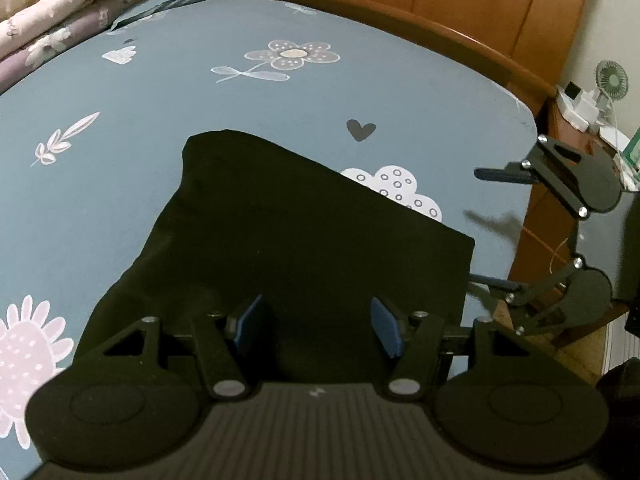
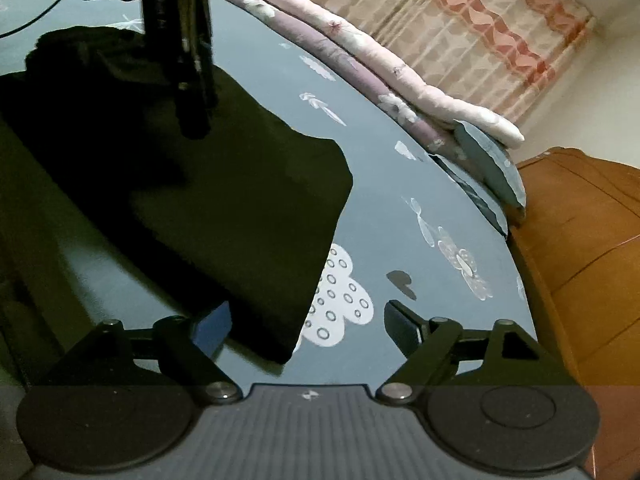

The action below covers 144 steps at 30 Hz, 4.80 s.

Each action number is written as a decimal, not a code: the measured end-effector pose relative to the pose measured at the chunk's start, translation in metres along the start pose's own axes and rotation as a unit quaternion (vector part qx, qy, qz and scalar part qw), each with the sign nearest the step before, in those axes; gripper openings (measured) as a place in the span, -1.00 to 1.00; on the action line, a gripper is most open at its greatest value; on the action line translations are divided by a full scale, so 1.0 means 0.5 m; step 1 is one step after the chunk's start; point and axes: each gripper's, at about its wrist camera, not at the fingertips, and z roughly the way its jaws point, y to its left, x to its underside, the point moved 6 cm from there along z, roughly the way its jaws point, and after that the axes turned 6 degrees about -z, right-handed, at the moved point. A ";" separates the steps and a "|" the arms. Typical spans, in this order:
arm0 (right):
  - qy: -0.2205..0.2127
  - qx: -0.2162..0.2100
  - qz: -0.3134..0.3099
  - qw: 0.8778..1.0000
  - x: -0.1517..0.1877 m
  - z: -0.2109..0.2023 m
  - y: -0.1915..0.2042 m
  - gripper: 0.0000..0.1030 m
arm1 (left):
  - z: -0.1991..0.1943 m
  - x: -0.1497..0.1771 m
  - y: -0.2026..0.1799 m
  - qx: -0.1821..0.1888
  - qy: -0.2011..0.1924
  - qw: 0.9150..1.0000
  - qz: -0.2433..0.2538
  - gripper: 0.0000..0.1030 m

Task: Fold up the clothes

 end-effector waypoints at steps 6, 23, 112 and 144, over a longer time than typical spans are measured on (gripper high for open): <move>0.036 0.002 0.015 0.999 0.032 -0.005 -0.027 0.71 | -0.014 0.019 0.017 -0.022 0.005 1.000 -0.018 0.20; 0.046 -0.103 0.058 0.992 0.000 0.002 -0.147 0.72 | -0.101 0.010 0.037 -0.065 -0.037 0.995 -0.070 0.46; -0.029 -0.511 0.193 0.837 -0.362 0.280 0.014 0.72 | -0.211 0.252 0.123 -0.184 -0.103 0.908 -0.363 0.52; -0.017 -0.397 0.238 0.886 -0.284 0.249 -0.131 0.83 | -0.102 0.327 0.366 0.125 -0.156 0.775 -0.599 0.63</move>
